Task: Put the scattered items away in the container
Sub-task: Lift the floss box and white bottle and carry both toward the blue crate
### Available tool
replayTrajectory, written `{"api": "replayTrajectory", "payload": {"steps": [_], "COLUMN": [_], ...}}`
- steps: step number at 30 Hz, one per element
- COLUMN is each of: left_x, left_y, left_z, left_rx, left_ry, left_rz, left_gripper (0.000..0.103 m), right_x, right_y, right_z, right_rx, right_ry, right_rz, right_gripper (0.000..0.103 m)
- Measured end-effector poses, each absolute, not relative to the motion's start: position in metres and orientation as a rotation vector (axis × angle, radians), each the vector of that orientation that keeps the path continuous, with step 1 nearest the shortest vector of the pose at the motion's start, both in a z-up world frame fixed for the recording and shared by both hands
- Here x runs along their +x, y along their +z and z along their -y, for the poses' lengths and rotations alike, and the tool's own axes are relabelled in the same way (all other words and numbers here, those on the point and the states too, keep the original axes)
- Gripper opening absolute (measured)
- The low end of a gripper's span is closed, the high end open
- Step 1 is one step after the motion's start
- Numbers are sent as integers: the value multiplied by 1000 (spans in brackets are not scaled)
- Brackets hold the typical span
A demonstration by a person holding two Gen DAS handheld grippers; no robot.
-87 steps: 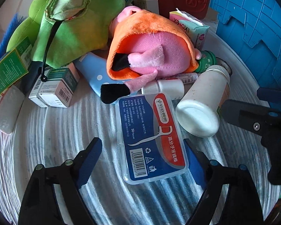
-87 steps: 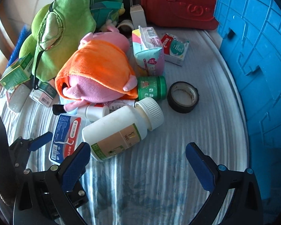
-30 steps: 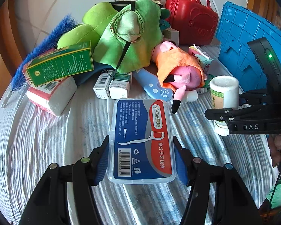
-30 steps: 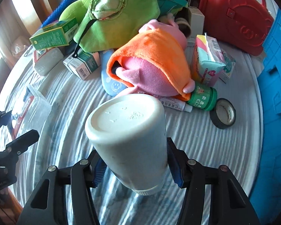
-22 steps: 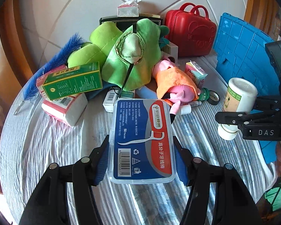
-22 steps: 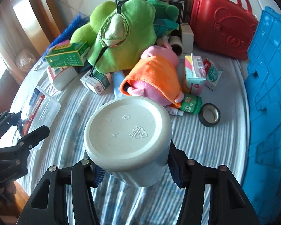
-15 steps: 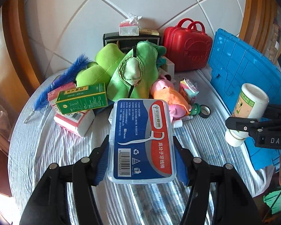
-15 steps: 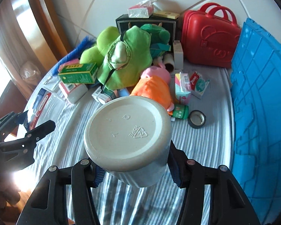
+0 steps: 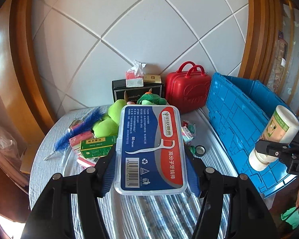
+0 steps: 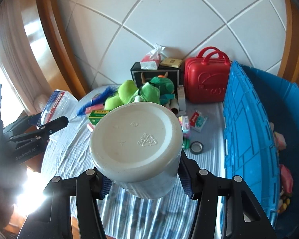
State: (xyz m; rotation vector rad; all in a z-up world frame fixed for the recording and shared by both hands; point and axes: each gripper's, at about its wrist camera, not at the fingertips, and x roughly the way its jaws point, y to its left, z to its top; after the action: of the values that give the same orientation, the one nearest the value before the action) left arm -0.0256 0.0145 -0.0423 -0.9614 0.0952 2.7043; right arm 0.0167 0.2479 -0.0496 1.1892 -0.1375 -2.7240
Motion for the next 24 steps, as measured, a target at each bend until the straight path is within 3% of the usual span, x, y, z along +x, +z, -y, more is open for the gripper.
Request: {"api": "replayTrajectory", "payload": {"steps": [13,24], "left_x": [6,18], "left_y": [19,40], "left_z": [-28,-51], "left_rx": [-836,-795], "left_ry": [2754,2784], "left_rz": [-114,-141], "left_gripper": [60,60], "right_x": [55,67], "right_y": [1,20], "right_z": [-261,-285], "right_rx": [1056,973], "right_ry": [-2746,-2757], "right_rz": [173,175], "right_gripper": [55,55]}}
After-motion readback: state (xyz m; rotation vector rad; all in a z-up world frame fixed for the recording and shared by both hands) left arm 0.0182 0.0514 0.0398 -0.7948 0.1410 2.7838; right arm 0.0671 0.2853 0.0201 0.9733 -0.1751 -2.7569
